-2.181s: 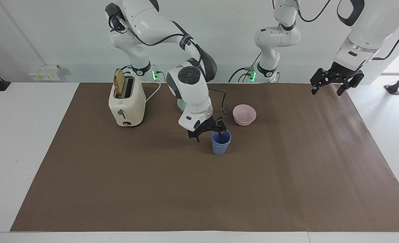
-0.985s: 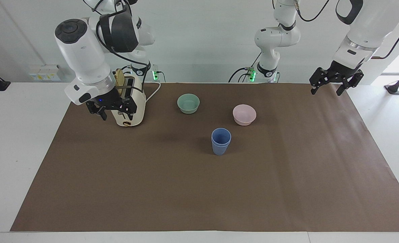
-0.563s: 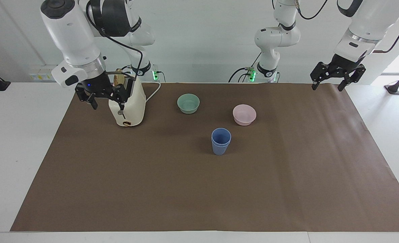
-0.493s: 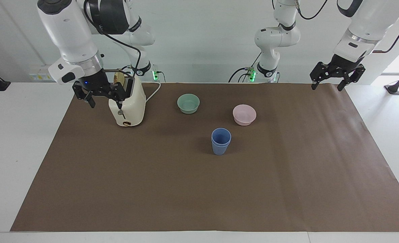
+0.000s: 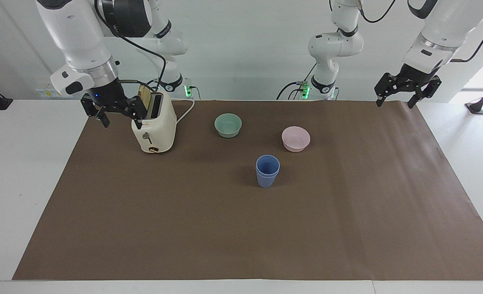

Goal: Stack blue cups with both arms

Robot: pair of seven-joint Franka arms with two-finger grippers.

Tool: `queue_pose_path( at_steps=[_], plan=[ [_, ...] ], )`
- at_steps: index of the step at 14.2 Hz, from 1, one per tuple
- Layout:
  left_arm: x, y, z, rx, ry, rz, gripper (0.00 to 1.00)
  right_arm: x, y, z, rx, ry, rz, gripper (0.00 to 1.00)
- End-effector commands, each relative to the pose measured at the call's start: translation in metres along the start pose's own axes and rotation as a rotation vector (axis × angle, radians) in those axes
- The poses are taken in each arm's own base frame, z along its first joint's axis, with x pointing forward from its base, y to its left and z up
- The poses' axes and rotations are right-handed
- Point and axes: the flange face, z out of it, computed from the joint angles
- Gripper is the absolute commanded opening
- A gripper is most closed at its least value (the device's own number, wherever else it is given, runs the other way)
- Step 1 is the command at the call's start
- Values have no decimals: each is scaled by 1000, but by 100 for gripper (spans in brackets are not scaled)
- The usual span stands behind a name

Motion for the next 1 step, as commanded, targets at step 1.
queue_pose_path(
  at_steps=[1],
  plan=[
    [-7,-3,-5,6,-10,-1,100,-5,7,0,0,-19,-9,100]
  ],
)
